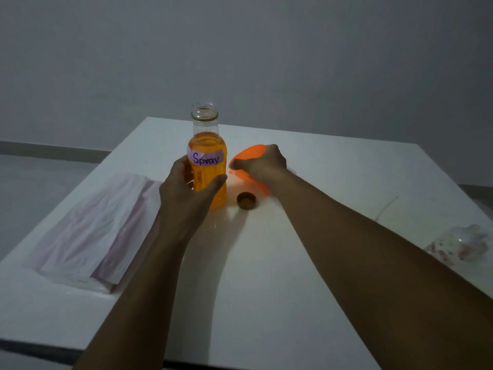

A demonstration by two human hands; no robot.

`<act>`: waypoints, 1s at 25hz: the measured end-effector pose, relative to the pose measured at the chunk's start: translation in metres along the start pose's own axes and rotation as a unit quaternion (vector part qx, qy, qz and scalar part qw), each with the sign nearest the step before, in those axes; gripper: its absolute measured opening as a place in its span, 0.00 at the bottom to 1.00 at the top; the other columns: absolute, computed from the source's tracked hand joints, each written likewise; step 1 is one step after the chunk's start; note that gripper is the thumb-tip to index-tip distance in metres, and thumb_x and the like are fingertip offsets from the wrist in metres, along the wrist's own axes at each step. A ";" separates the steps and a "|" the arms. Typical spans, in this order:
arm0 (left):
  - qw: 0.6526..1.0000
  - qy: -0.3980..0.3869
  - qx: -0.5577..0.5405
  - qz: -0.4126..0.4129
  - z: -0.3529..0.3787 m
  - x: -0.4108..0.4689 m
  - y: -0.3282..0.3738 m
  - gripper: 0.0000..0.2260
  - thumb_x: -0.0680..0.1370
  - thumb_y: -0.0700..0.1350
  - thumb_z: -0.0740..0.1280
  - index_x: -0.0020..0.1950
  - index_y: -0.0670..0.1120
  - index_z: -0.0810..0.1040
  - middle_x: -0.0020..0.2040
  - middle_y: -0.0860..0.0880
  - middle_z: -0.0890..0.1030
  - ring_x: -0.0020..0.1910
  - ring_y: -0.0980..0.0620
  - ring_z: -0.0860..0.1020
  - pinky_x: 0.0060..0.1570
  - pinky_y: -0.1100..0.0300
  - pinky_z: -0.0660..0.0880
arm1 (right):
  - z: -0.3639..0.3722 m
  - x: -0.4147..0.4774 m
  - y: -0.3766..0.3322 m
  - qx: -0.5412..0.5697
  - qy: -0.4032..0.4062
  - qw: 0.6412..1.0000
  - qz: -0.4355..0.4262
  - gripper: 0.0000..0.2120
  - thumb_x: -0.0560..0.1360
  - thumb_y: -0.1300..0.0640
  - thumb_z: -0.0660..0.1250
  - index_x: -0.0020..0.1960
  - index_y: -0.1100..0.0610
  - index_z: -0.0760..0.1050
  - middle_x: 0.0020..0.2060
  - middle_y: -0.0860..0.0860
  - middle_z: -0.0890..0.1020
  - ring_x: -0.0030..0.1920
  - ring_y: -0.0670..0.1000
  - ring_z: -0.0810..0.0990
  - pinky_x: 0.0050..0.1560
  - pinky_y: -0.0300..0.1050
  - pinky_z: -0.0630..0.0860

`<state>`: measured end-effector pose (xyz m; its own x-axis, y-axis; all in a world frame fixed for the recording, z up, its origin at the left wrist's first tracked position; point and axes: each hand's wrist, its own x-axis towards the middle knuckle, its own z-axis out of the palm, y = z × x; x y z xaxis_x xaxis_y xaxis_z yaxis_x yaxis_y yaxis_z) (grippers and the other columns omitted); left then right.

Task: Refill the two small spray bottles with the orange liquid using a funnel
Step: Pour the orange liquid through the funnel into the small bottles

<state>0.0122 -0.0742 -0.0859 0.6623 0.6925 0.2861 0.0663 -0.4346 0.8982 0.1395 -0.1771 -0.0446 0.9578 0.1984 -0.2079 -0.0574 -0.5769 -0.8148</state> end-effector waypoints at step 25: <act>0.990 -0.060 -0.010 0.128 0.006 -0.098 0.070 0.23 0.68 0.52 0.77 0.60 0.47 0.78 0.49 0.51 0.82 0.45 0.60 0.79 0.42 0.71 0.71 | -0.191 -0.163 0.101 0.261 0.027 0.944 -0.200 0.42 0.57 0.48 0.83 0.68 0.47 0.72 0.58 0.45 0.81 0.59 0.49 0.81 0.60 0.49 0.80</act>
<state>-0.0439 -0.1762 -0.0527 0.7399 0.4874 0.4637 -0.1282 -0.5745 0.8084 0.0310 -0.4190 0.0103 0.9448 0.2679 0.1889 0.1939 0.0081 -0.9810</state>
